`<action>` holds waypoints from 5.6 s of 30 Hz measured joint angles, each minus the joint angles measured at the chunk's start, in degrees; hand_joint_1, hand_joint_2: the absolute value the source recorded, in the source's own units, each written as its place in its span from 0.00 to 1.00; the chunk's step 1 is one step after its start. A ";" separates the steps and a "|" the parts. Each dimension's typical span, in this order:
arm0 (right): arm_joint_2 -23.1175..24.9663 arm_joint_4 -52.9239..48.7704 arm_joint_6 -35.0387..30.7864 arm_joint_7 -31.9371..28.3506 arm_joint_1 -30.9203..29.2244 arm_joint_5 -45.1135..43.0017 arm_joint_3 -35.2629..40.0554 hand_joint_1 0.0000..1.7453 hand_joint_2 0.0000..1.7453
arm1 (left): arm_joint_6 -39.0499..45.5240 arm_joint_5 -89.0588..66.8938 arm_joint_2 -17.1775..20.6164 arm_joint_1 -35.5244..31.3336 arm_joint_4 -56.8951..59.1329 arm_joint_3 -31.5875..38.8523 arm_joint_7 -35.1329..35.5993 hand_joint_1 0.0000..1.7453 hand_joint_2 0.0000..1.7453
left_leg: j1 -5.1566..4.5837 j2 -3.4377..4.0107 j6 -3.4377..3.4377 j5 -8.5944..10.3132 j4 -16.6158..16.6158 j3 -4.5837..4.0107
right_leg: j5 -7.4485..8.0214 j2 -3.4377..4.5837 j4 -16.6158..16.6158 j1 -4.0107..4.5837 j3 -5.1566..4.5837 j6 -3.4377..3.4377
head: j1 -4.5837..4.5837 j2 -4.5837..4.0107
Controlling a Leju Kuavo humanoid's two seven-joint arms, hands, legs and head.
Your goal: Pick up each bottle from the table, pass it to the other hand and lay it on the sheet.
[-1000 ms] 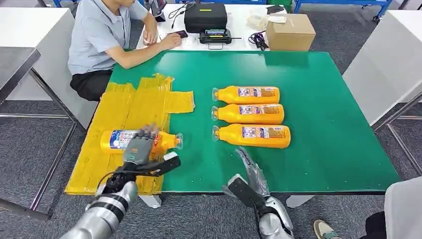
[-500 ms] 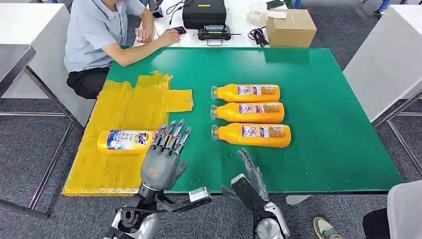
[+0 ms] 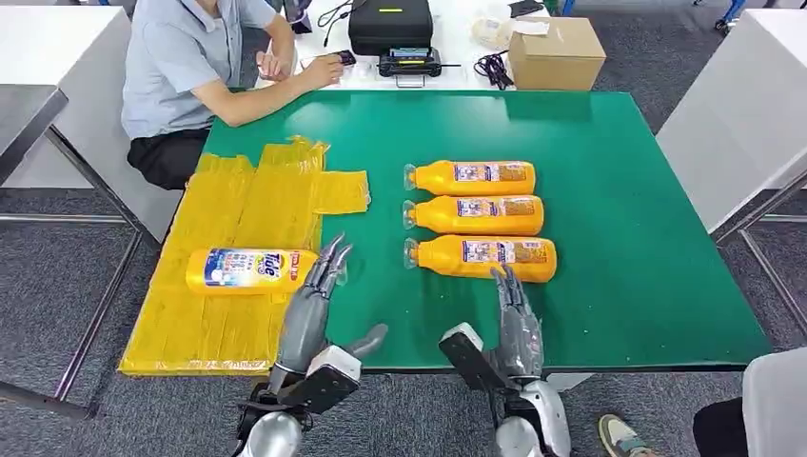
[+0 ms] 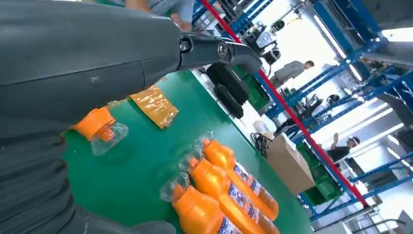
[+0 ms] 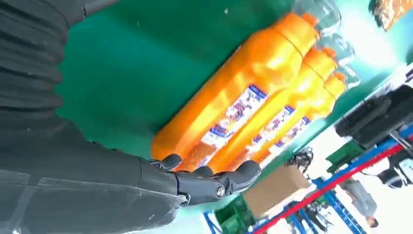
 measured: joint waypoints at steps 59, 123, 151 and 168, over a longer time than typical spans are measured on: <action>-6.67 -6.30 -6.70 10.21 -1.98 25.52 -2.03 0.00 1.00 | -14.26 12.12 -0.26 1.10 -1.11 -1.88 1.40 0.00 1.00 | 0.00 0.01 0.00 0.00 0.00 -0.02 | 0.01 0.02 0.01 0.01 0.00 0.01 | -0.04 0.00; -9.55 9.35 3.31 10.95 -9.39 21.28 -10.41 0.00 1.00 | -17.16 10.34 -0.26 2.40 -3.58 -1.35 1.29 0.00 1.00 | 0.00 0.01 0.01 0.01 0.01 -0.03 | 0.02 0.02 0.00 0.00 0.00 0.02 | -0.04 0.00; -12.35 20.17 5.35 10.45 -14.65 23.16 -11.08 1.00 1.00 | -17.69 10.78 -0.26 2.22 -3.30 -1.46 0.66 0.00 1.00 | 0.00 0.04 0.01 0.01 0.01 0.11 | 0.04 0.05 -0.01 0.01 0.10 0.03 | -0.04 0.00; -14.43 23.45 10.40 0.07 -15.65 5.89 -10.47 1.00 1.00 | -12.66 12.40 -0.26 2.16 -3.15 -1.55 -2.73 0.00 1.00 | 0.01 0.14 0.02 -0.03 0.01 0.47 | 0.03 0.08 -0.03 0.02 0.41 0.02 | -0.04 0.00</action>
